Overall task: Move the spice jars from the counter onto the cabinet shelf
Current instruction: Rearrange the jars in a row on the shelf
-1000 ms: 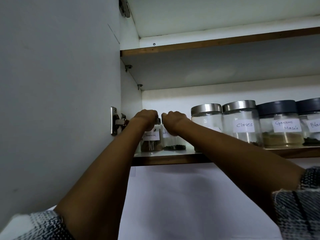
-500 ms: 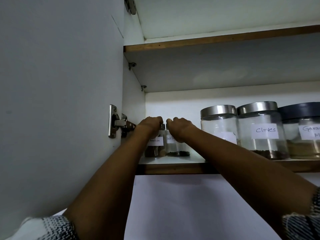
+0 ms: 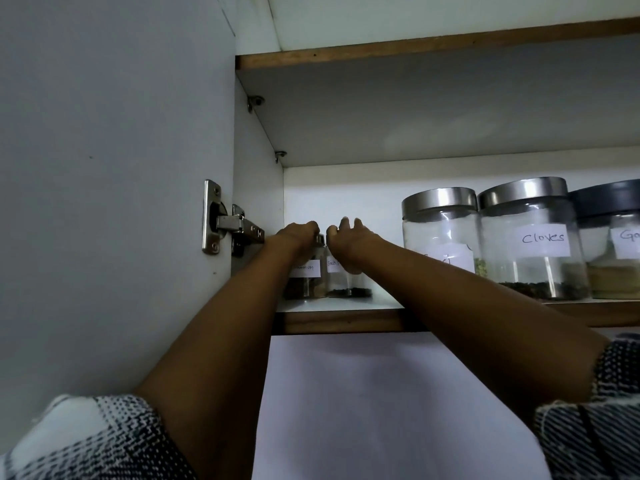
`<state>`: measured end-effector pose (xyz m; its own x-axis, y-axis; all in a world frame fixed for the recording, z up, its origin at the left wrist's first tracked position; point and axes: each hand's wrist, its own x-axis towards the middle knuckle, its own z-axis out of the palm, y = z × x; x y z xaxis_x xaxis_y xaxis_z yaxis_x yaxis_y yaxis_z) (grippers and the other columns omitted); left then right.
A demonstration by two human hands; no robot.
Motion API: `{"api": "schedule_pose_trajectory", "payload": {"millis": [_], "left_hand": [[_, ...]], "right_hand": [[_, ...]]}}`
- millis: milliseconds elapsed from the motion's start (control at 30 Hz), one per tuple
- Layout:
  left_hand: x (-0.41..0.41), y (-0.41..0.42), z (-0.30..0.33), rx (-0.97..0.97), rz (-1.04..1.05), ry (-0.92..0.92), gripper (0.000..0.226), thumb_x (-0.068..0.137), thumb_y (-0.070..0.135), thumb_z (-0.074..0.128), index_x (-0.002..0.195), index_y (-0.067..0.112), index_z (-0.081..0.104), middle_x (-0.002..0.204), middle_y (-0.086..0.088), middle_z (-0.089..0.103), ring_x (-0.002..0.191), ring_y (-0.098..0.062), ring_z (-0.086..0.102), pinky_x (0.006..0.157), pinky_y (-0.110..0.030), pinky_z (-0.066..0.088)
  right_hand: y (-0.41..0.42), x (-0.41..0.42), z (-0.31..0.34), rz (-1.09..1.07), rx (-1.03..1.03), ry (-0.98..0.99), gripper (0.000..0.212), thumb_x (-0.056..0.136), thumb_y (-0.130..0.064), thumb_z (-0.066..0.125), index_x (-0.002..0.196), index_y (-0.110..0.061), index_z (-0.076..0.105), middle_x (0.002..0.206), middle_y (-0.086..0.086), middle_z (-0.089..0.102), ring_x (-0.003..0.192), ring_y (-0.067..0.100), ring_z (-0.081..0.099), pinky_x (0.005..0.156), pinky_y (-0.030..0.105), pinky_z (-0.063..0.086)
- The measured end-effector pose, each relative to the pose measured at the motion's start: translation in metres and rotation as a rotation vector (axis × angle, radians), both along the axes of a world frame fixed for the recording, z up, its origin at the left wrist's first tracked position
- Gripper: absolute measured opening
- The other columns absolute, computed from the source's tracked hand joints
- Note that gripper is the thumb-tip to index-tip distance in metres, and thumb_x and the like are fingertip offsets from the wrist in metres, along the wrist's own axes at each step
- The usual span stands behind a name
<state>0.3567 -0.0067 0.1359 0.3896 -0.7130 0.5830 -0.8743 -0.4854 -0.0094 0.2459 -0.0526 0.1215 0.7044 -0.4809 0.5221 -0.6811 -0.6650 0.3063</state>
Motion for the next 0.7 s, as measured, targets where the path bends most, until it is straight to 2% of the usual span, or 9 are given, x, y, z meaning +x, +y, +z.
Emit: {"api": "schedule_pose_trajectory", "payload": {"millis": [133,233,333,433,500,600,700], "left_hand": [[0.003,-0.003,-0.001,0.018,-0.001,-0.033,0.056,0.087,-0.006,0.048,0.14,0.005,0.034,0.143,-0.017,0.036,0.132,-0.032,0.036,0.109,-0.04,0.033],[0.004,-0.006,-0.002,0.03,0.013,-0.077,0.064,0.087,-0.007,0.049,0.145,0.004,0.026,0.152,-0.019,0.021,0.141,-0.034,0.021,0.115,-0.041,0.023],[0.007,-0.007,-0.005,0.041,0.03,-0.096,0.072,0.087,-0.007,0.049,0.148,0.006,0.014,0.157,-0.018,0.004,0.146,-0.031,0.004,0.117,-0.041,0.01],[0.007,-0.007,-0.009,0.008,0.04,-0.095,0.077,0.087,-0.006,0.05,0.15,0.008,0.008,0.158,-0.016,-0.001,0.147,-0.029,0.0,0.118,-0.041,0.004],[0.006,-0.007,-0.01,-0.056,0.018,-0.078,0.076,0.089,-0.002,0.051,0.15,0.008,0.007,0.158,-0.014,0.003,0.147,-0.026,0.003,0.118,-0.04,0.002],[-0.001,-0.007,-0.008,-0.203,-0.071,-0.045,0.074,0.09,0.011,0.057,0.149,0.011,0.013,0.155,-0.009,0.024,0.144,-0.023,0.019,0.118,-0.037,0.006],[-0.011,0.001,-0.005,-0.378,-0.239,0.1,0.063,0.086,0.011,0.061,0.141,0.019,0.033,0.137,-0.01,0.05,0.129,-0.029,0.042,0.109,-0.039,0.033]], "right_hand": [[-0.001,0.003,-0.002,-0.017,0.018,0.004,0.077,0.089,0.003,0.051,0.147,0.0,0.002,0.155,0.023,-0.012,0.143,0.042,-0.004,0.116,0.047,0.016],[-0.002,0.006,-0.003,-0.017,0.018,0.013,0.078,0.091,0.001,0.049,0.148,-0.001,-0.004,0.155,0.022,-0.015,0.143,0.042,-0.007,0.117,0.048,0.016],[-0.003,0.006,-0.004,-0.02,-0.004,0.029,0.076,0.093,-0.004,0.048,0.148,-0.002,-0.004,0.155,0.022,-0.015,0.143,0.042,-0.006,0.117,0.048,0.015],[-0.003,0.006,-0.006,-0.054,-0.097,0.034,0.071,0.097,-0.016,0.044,0.149,-0.002,-0.003,0.156,0.021,-0.009,0.144,0.04,-0.002,0.118,0.047,0.008],[-0.001,0.006,-0.008,-0.064,-0.205,0.018,0.07,0.098,-0.026,0.041,0.149,-0.002,-0.001,0.157,0.02,-0.001,0.145,0.039,0.002,0.119,0.047,0.003],[0.006,0.005,-0.005,0.029,-0.306,-0.106,0.064,0.097,-0.024,0.044,0.147,0.001,0.013,0.153,0.022,0.022,0.142,0.039,0.017,0.118,0.046,0.012],[0.012,0.0,-0.003,0.107,-0.371,-0.22,0.05,0.095,-0.015,0.046,0.139,0.004,0.031,0.138,0.022,0.046,0.133,0.038,0.036,0.113,0.045,0.027]]}}
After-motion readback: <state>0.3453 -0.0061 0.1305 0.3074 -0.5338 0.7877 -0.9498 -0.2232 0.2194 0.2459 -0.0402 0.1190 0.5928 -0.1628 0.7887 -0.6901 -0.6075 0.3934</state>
